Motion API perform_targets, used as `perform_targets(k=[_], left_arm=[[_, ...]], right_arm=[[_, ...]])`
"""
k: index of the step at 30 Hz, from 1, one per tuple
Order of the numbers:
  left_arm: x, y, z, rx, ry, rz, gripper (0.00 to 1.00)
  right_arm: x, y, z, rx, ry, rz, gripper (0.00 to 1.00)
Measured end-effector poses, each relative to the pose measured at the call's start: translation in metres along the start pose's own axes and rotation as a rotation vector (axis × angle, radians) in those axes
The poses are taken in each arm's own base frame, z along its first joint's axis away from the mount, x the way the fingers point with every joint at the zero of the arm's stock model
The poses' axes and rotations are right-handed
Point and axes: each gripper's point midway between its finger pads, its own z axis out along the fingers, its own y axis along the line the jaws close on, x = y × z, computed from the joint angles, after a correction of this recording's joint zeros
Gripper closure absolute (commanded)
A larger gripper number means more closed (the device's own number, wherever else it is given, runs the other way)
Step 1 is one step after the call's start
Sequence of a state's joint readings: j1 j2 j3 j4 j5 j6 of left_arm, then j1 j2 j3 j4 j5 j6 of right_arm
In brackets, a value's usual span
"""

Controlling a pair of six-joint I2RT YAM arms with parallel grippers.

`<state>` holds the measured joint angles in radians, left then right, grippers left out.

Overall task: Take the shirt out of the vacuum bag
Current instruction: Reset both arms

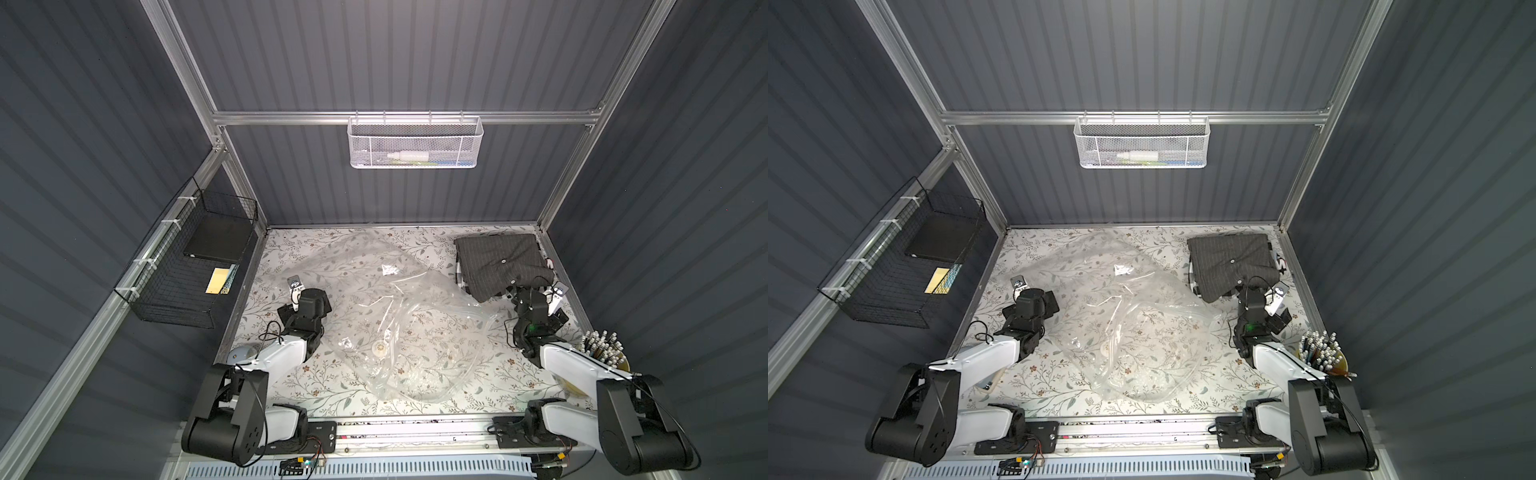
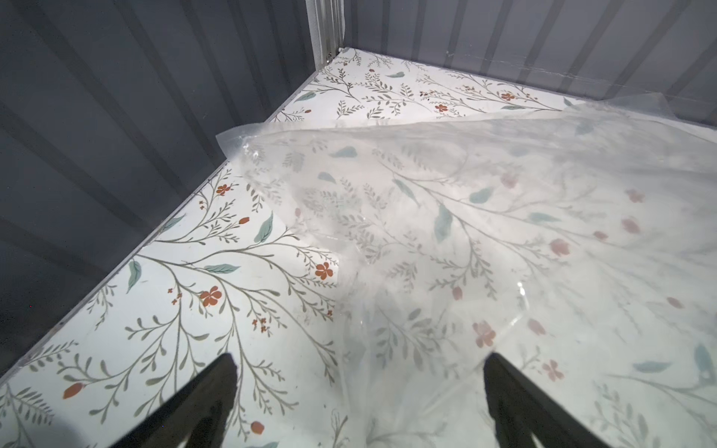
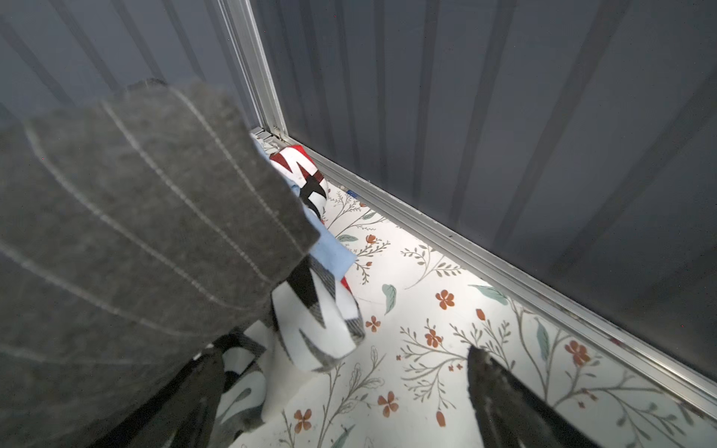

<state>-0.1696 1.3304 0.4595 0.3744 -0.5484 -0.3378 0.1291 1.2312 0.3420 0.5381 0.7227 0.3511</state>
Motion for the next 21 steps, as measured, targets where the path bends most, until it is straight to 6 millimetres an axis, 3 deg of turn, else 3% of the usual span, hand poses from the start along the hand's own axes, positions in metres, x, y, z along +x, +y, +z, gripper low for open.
perform_targets(k=[4,13,16,21], left_arm=[[0.009,0.008,0.013,0.007,-0.011,0.002,0.0],[0.02,0.006,0.032,0.102,-0.046,0.005,0.0],[0.016,0.0,0.036,0.152,-0.068,0.013,0.01],[0.02,-0.015,0.041,0.24,-0.094,0.041,0.0]], right_arm=[[0.016,0.013,0.007,-0.081,0.019,-0.038,0.01],[0.01,0.064,0.006,-0.334,-0.037,-0.172,0.01],[0.008,0.069,-0.001,-0.398,-0.092,-0.186,0.01],[0.021,0.063,0.003,-0.444,-0.095,-0.187,0.01]])
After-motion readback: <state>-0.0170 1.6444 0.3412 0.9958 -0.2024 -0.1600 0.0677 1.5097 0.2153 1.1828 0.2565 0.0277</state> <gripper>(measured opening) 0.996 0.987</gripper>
